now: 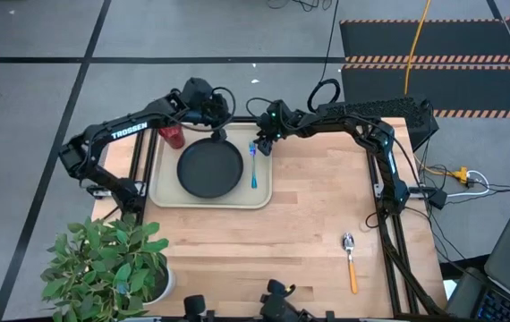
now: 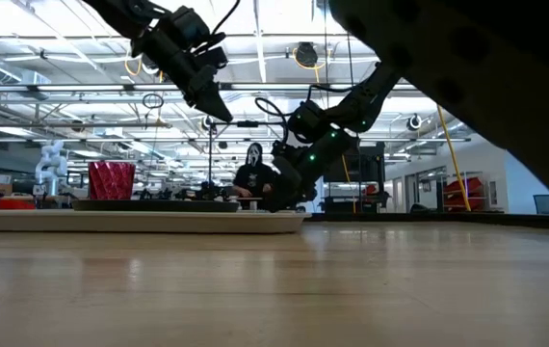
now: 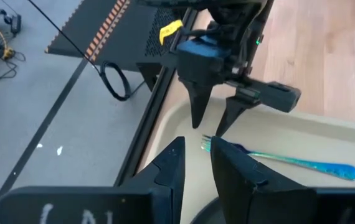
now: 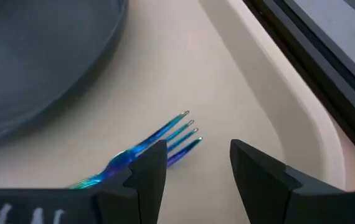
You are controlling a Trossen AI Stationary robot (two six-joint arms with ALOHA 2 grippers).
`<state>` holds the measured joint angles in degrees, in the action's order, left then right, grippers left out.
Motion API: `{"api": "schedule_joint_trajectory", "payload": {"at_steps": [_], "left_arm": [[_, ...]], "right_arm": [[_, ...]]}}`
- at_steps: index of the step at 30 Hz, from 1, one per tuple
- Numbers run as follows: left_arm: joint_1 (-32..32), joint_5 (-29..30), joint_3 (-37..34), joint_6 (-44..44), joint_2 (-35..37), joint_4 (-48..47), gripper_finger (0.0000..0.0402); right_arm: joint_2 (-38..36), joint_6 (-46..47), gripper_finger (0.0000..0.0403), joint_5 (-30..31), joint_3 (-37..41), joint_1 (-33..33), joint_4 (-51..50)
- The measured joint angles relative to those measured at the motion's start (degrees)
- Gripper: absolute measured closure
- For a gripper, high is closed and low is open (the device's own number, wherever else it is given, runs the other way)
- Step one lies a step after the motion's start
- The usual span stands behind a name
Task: Pick and place plate/cup/fork/spoon on tray
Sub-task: Put the blue fork on the right side of the black plate
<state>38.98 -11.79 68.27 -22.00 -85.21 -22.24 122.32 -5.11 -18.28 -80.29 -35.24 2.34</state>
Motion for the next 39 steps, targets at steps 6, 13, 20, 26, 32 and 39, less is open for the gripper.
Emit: {"api": "schedule_joint_trajectory", "payload": {"at_steps": [6,13,20,26,32,39], "left_arm": [[0.0,0.0,-0.7,0.0,0.1,0.0,0.0321],[0.0,0.0,-0.7,0.2,0.1,-0.3,0.0321],[0.0,0.1,-0.7,0.0,0.1,-0.4,0.0321],[0.0,0.1,-0.7,0.0,0.1,-2.0,0.0321],[0.0,0.1,-0.7,0.0,0.1,-3.4,0.0321],[-0.1,0.1,-0.7,-0.4,0.1,-3.5,0.0321]], "right_arm": [[0.0,1.5,0.0232,-1.2,0.0,0.7,-0.4],[0.0,1.7,0.0232,-1.2,0.0,2.1,-0.2],[0.0,2.2,0.0232,0.2,0.0,2.3,-0.3],[-0.3,3.4,0.0232,0.3,0.0,2.5,-5.0],[-1.1,1.2,0.0232,3.3,0.0,4.3,-9.0],[-2.6,-2.2,0.0232,6.8,0.1,4.6,-10.4]]}}
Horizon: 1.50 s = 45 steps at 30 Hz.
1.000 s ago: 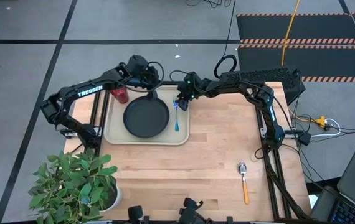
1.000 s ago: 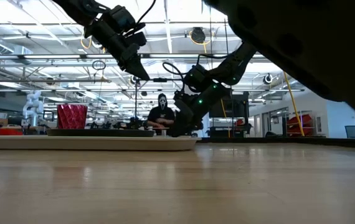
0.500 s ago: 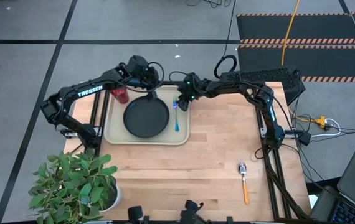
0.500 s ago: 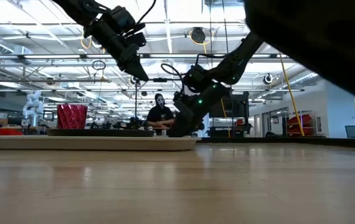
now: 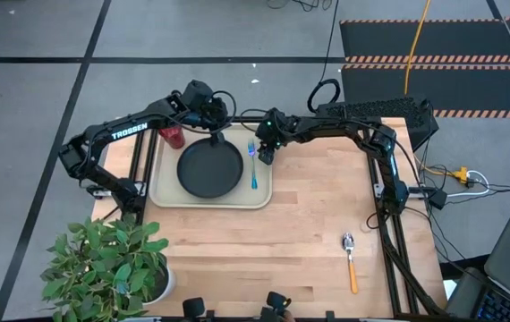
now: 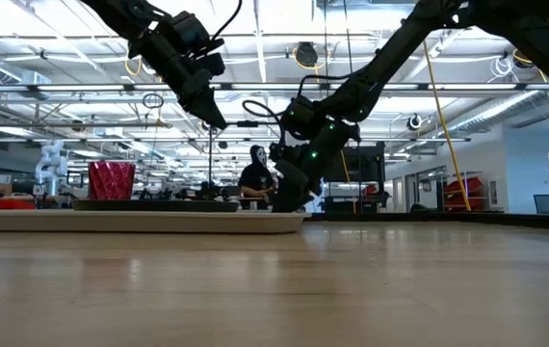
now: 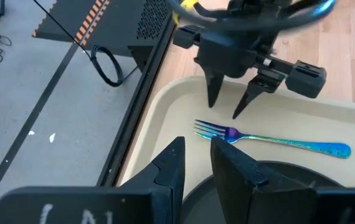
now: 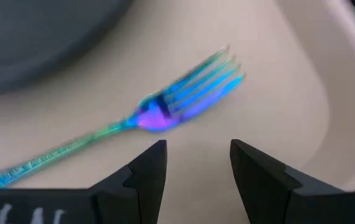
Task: Pick and place plate/cup/fork/spoon on tray
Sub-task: Put the blue fork on the right side of the black plate
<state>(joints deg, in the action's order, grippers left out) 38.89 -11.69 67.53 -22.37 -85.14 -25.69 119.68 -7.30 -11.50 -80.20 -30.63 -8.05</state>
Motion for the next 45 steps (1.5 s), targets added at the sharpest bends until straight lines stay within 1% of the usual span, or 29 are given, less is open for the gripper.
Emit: {"api": "schedule_joint_trajectory", "payload": {"at_steps": [2,6,11,15,27,35,40,45], "left_arm": [[0.0,0.0,0.0,0.0,0.0,0.0,0.0321],[0.0,0.0,0.0,0.2,0.0,-0.4,0.0321],[0.0,0.0,0.0,0.4,0.0,-0.8,0.0321],[0.0,0.0,0.0,0.5,0.0,-0.8,0.0321],[-0.4,0.0,0.0,1.5,0.0,-1.7,0.0321],[-2.2,0.0,0.0,1.2,0.0,-2.7,0.0321],[-3.0,0.0,-1.0,0.8,0.0,-2.8,0.0321],[-3.1,0.0,-2.7,0.6,-0.1,-1.9,0.0321]], "right_arm": [[-0.5,-1.1,0.0232,1.0,-0.1,0.0,1.1],[-1.2,-5.1,0.0232,0.9,-0.1,0.7,-1.2],[-1.9,-11.2,0.0232,0.9,-0.1,3.2,-5.3],[-1.9,-13.4,0.0232,1.0,0.0,5.4,-7.4],[-2.2,-13.5,0.0232,1.0,-0.1,8.4,-6.8],[-1.0,-10.7,0.0232,1.3,0.0,9.7,-6.4],[0.0,-10.1,0.0232,4.1,-0.1,11.6,-5.8],[0.3,-8.7,0.0232,4.3,-0.1,12.7,-3.8]]}}
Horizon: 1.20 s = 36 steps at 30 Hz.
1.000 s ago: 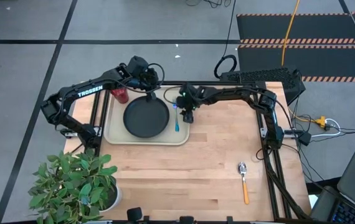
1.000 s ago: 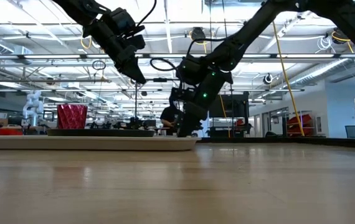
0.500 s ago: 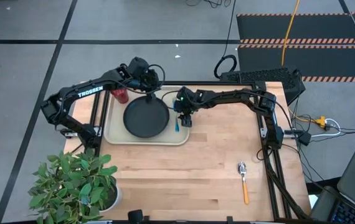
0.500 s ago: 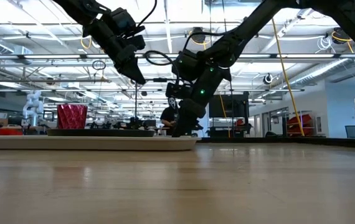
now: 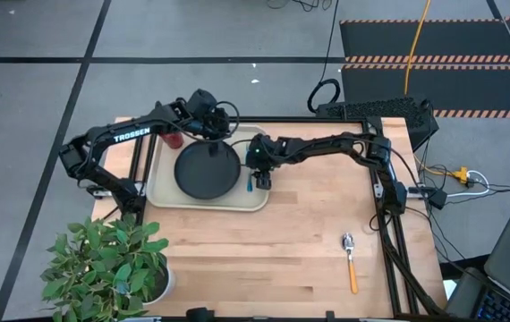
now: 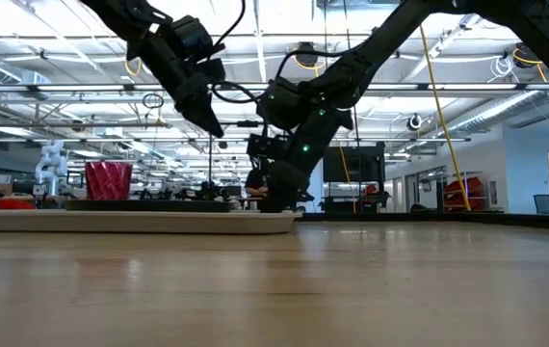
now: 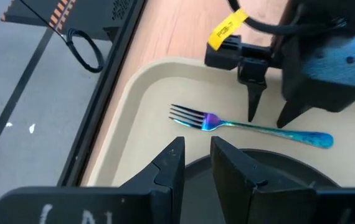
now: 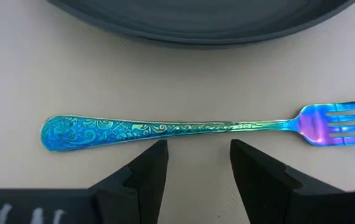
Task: Pick and place plate/cup/fork/spoon on tray
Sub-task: Put the blue fork on the right side of the black plate
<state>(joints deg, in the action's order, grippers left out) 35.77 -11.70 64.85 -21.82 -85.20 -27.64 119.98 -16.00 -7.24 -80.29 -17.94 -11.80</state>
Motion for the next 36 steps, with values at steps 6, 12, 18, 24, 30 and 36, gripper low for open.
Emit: {"api": "schedule_joint_trajectory", "payload": {"at_steps": [6,12,18,24,30,36], "left_arm": [[0.0,0.0,-1.5,-0.1,0.0,1.1,0.0321],[0.0,0.0,-1.5,-0.2,0.0,1.8,0.0321],[0.0,0.0,-1.5,-0.5,0.0,2.0,0.0321],[0.0,0.0,-1.5,-1.0,0.0,2.0,0.0321],[0.0,0.0,-1.5,-1.6,0.0,1.8,0.0321],[0.0,0.0,-1.5,-2.1,0.0,1.8,0.0321]], "right_arm": [[0.1,1.0,0.0232,-0.1,0.0,0.1,1.2],[0.2,1.6,0.0232,0.0,0.1,0.1,2.6],[0.2,1.6,0.0232,0.0,0.1,0.0,4.5],[0.2,1.6,0.0232,0.0,0.1,-0.1,4.4],[0.2,1.5,0.0232,1.5,0.1,-1.9,4.2],[0.9,1.8,0.0232,0.4,0.1,-3.8,4.8]]}}
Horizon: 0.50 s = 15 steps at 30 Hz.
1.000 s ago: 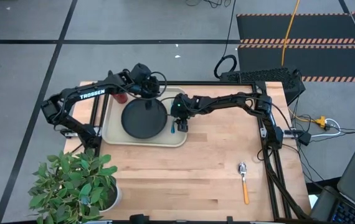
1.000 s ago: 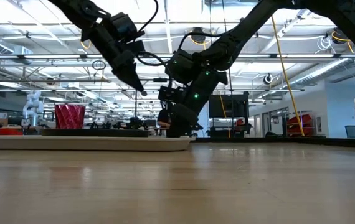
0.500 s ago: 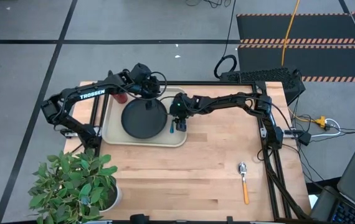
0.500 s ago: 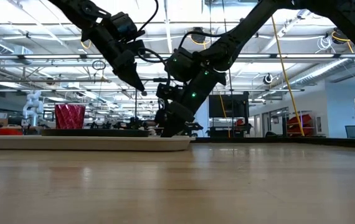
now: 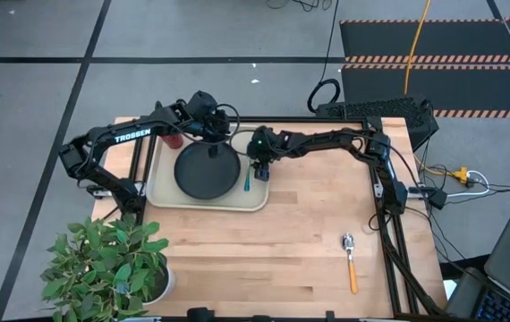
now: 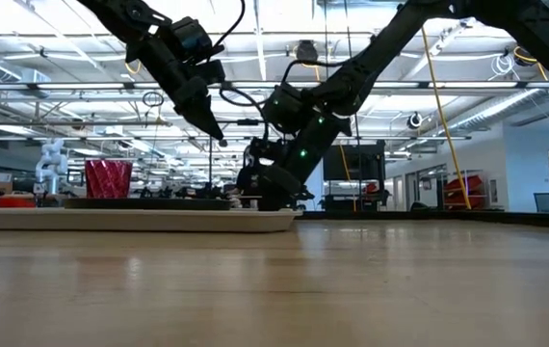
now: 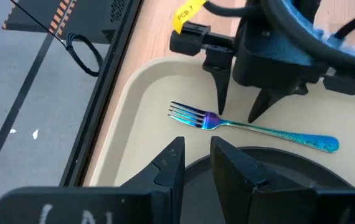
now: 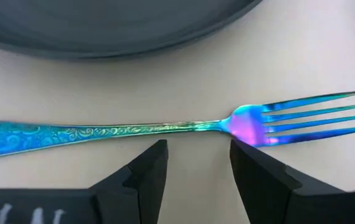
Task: Pick and place plate/cup/fork/spoon on tray
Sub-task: Put the blue fork on the right side of the black plate
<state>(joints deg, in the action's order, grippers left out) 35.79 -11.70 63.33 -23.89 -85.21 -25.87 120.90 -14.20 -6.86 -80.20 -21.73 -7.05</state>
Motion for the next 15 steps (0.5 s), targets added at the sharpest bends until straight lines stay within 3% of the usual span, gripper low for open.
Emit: {"api": "schedule_joint_trajectory", "payload": {"at_steps": [15], "left_arm": [[0.1,0.0,0.0,-0.6,0.0,0.4,0.0321]], "right_arm": [[0.1,1.5,0.0232,-0.5,0.0,0.0,0.5]]}}
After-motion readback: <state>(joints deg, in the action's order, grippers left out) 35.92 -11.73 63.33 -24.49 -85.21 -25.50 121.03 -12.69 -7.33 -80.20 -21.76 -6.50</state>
